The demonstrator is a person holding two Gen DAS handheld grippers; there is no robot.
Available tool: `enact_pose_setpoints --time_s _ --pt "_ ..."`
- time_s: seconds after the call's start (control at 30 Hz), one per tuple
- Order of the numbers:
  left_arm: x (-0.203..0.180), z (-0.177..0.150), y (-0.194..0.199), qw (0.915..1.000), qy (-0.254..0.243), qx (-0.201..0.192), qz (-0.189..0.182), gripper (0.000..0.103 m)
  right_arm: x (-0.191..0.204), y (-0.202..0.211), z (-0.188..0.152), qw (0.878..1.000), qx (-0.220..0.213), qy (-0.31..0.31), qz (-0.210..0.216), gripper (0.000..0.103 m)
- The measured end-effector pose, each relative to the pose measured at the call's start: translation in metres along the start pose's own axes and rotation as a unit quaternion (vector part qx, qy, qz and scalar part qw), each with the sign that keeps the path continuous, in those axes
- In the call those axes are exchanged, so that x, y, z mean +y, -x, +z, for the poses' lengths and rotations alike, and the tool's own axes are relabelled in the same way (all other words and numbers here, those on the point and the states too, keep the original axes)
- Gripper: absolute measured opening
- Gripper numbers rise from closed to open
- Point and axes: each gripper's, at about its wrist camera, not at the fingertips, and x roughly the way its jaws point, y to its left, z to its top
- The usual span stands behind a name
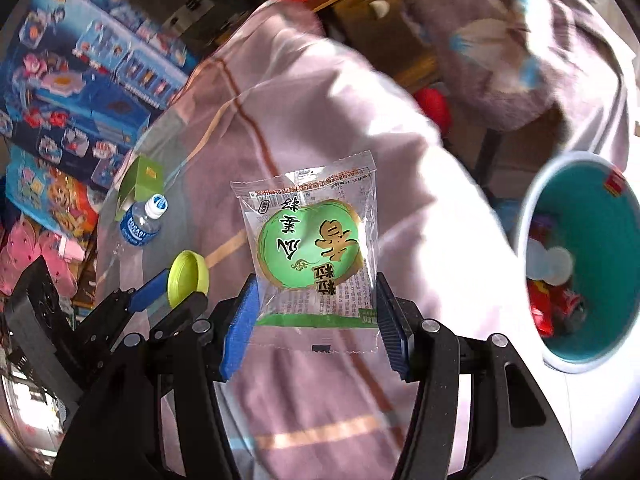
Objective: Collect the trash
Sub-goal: 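Carry the green lid and snack packet over the teal bin with both tools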
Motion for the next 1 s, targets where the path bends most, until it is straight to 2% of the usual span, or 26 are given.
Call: enact_pose_setpoints --time_s 0.23,0.53,0.77,1.0 --pt "-0.051 0.007 0.005 0.999 -0.04 0.002 -0.018 0.057 -0.049 0.042 -0.013 0.999 -0.04 -0.035 0.003 0.054" --pt "-0.13 0.019 0.003 0.9934 -0.103 0.011 -0.05 0.057 -0.123 0.089 -0.034 0.992 -0.086 -0.096 -0.011 0.054" --pt "-0.193 0.023 -0.019 0.9861 -0.146 0.026 -0.074 0.057 -0.174 0.12 -0.052 0.984 -0.111 -0.134 -0.035 0.054" --pt "-0.238 0.028 -0.047 0.9788 -0.176 0.05 -0.091 0.057 -0.203 0.124 -0.056 0.981 -0.112 -0.155 -0.046 0.054"
